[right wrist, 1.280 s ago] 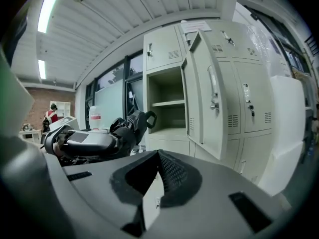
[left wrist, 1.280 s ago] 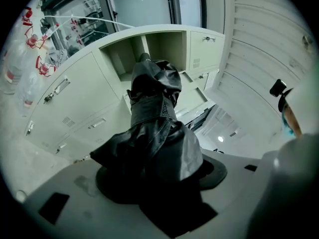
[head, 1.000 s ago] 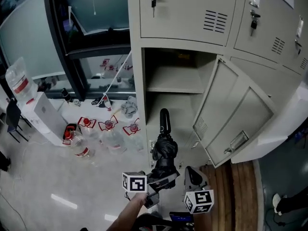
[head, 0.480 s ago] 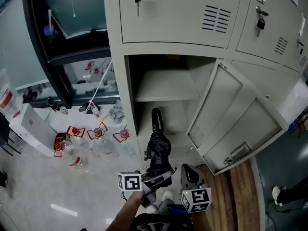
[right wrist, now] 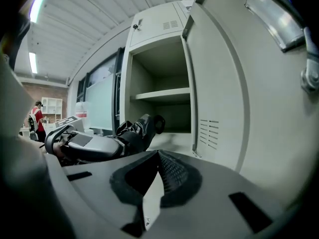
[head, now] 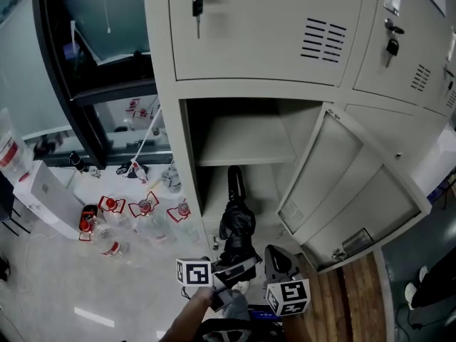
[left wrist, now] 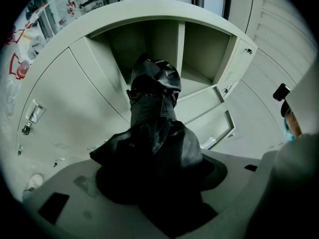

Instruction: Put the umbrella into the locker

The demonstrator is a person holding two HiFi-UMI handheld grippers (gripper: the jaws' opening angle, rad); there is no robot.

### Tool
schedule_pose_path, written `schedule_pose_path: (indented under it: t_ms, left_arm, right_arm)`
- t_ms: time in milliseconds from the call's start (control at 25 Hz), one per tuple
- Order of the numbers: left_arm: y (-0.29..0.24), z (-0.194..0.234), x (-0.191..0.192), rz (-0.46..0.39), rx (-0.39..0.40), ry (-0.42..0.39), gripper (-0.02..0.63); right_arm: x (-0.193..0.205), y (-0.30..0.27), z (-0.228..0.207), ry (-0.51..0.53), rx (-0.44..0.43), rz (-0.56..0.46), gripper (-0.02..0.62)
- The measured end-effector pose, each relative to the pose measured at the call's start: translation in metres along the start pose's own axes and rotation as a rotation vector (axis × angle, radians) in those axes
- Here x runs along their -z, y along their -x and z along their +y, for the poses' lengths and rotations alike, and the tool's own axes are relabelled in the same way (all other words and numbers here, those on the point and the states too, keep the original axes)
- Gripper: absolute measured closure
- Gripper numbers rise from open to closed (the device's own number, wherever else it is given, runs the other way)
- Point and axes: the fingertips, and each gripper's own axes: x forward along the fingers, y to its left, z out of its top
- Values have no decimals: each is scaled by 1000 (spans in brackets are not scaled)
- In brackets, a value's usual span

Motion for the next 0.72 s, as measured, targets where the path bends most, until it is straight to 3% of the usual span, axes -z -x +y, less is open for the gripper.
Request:
schedule_pose_path:
  t_ms: [400,720]
  left_arm:
    - [-7,9,-11,-5,-5,17,331]
    - [-16,16,-18,-17,11,75,331]
  right_arm:
    - [4,-18,-11,-10,-7,14,595]
    - [7,-28,-20,-15,-3,31,595]
